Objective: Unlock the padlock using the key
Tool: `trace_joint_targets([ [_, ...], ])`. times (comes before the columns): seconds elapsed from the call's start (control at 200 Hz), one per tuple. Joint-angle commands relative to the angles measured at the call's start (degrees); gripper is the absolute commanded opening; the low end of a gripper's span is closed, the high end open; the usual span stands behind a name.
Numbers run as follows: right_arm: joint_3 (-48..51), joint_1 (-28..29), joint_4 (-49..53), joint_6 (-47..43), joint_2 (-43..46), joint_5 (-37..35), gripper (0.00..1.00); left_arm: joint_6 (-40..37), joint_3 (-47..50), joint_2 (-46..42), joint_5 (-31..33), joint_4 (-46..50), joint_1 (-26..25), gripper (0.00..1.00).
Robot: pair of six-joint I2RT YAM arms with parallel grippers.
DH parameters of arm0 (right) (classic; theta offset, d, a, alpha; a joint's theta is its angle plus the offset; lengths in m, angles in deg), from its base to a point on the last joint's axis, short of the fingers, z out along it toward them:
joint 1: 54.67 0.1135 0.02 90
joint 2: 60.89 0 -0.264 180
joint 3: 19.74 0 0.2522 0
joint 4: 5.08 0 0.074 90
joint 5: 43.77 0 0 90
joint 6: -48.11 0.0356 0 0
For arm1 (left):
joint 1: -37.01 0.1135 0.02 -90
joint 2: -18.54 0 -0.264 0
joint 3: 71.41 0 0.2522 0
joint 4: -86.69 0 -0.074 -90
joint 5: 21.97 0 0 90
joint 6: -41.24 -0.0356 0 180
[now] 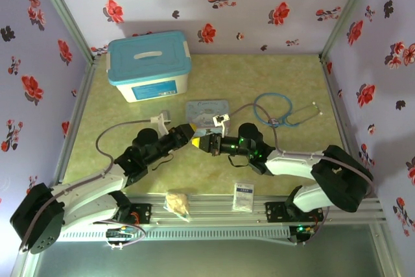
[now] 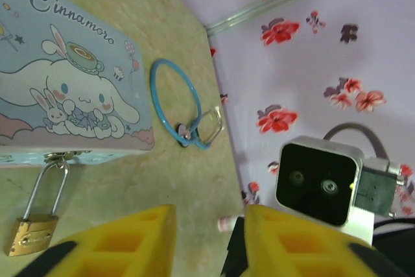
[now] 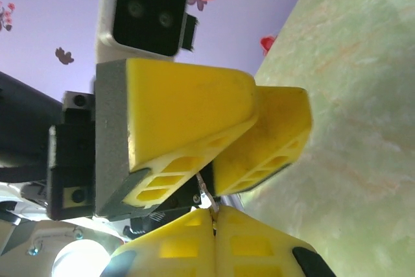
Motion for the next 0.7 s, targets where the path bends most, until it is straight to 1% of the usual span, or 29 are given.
trace_joint_targets([
  [0.0,-1.2,-0.8,3.4,-2.0,1.5,2.8,0.0,-3.8,-3.2,-1.6,-3.0,5.6,0.3,0.24],
  [0.085,-1.2,-1.0,3.6,-1.6,1.6,3.0,0.0,-3.7,-2.9,-1.4,-3.6,5.8,0.3,0.11],
  [0.18,-1.5,-1.1,4.3,-2.0,1.7,3.3,0.0,-3.7,-2.6,-1.1,-4.3,6.0,0.3,0.04],
  [0.26,-1.5,-1.3,4.4,-2.0,1.7,3.3,0.0,-3.9,-3.0,-0.5,-5.4,6.7,0.4,0.03],
  [0.29,-1.6,-1.4,4.4,-2.1,1.7,3.3,0.0,-4.1,-3.3,-0.3,-5.7,7.3,0.4,0.0],
  [0.41,-1.7,-1.6,4.9,-2.3,2.1,3.3,0.0,-4.0,-3.2,0.0,-5.9,7.3,0.4,0.0],
  [0.45,-1.5,-1.7,5.1,-2.3,2.3,2.9,0.03,-4.0,-3.2,0.0,-5.9,7.3,0.4,0.0],
  [0.48,-1.3,-1.8,5.0,-2.4,2.5,2.7,0.07,-3.9,-3.2,-0.1,-5.7,7.4,0.5,0.0],
  [0.51,-1.1,-1.8,4.4,-2.3,2.7,2.2,0.15,-3.6,-3.1,-0.3,-5.1,7.3,0.4,0.0],
  [0.55,-0.2,-1.8,2.9,-1.6,3.2,0.8,0.39,-2.8,-2.5,-1.0,-3.8,6.5,0.4,0.0],
  [0.57,0.3,-1.8,1.6,-1.0,3.3,0.0,0.49,-2.1,-2.0,-1.3,-2.8,5.9,0.4,0.0],
  [0.585,0.9,-1.8,0.1,-0.4,3.3,-0.6,0.54,-1.6,-1.7,-1.6,-2.1,5.3,0.5,0.0],
  [0.65,3.5,-1.8,-9.1,3.5,2.4,-2.8,0.63,0.8,0.5,-2.6,1.7,1.4,0.4,0.0],
  [0.695,4.1,-1.8,-14.8,5.9,0.9,-3.3,0.65,2.0,1.5,-2.9,3.6,-1.5,0.7,0.0],
])
